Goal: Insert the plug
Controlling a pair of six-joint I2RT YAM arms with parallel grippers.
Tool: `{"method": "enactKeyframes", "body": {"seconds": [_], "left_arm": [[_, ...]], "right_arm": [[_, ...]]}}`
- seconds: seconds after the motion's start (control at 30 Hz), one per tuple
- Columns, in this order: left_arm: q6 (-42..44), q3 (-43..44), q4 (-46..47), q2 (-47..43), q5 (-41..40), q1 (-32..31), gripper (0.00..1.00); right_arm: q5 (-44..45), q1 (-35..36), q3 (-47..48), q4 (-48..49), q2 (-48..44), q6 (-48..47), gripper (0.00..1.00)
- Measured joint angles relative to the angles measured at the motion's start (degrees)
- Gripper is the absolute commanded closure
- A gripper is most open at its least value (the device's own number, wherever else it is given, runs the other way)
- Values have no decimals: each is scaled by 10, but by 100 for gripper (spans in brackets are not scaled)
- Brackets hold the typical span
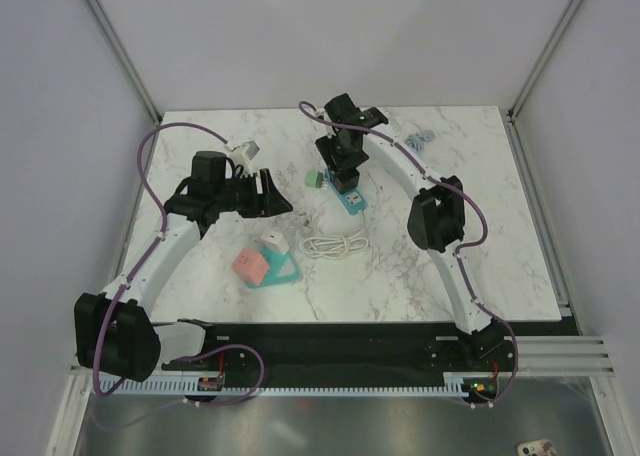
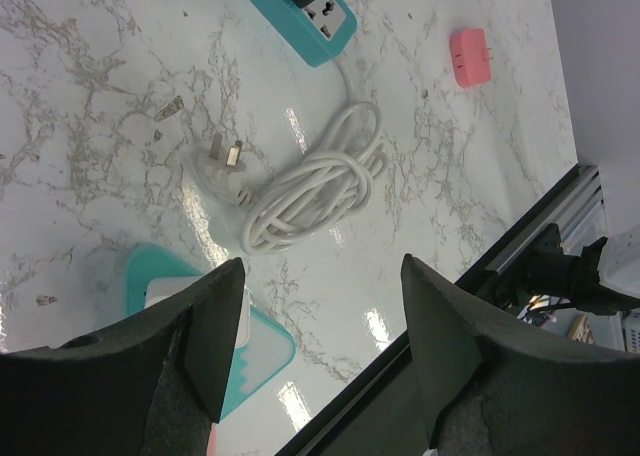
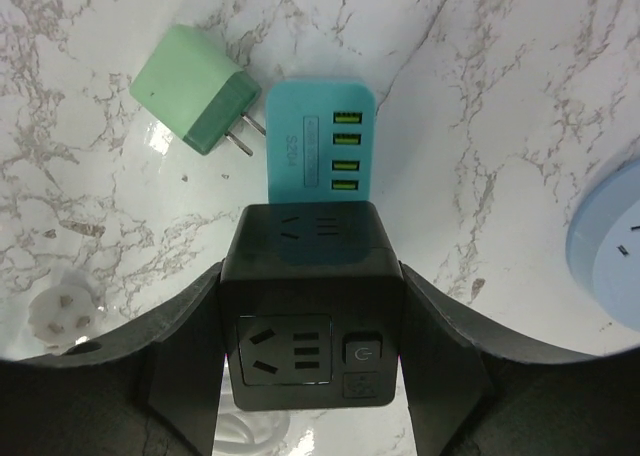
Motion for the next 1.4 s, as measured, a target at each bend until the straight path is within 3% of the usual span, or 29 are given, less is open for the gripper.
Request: {"method": "enactKeyframes", "body": {"seconds": [0.23,0.47,0.63,0.73,0.83,1.03,1.13,1.4], "left_arm": [[0,0,0,0,0,0,29],[0,0,0,0,1,0,29],[0,0,0,0,5,2,29],[0,0,0,0,5,3,29],[0,0,0,0,5,5,29],[0,0,0,0,6,5,29],[0,0,0,0,6,5,29],[0,0,0,-4,7,5,29]], "right_arm": [[14,3,-51,63,-4,29,100],[41,7,-231,215,-94,68,100],[60,14,-263,258,-104,78,100],[66,16,-271,273,-106,83,90],[69,16,-274,281,-107,86,68],[69,15,-257,264,-103,94,47],[64,11,-222,237,-88,96,24],[58,3,-160,221,-78,101,11]]}}
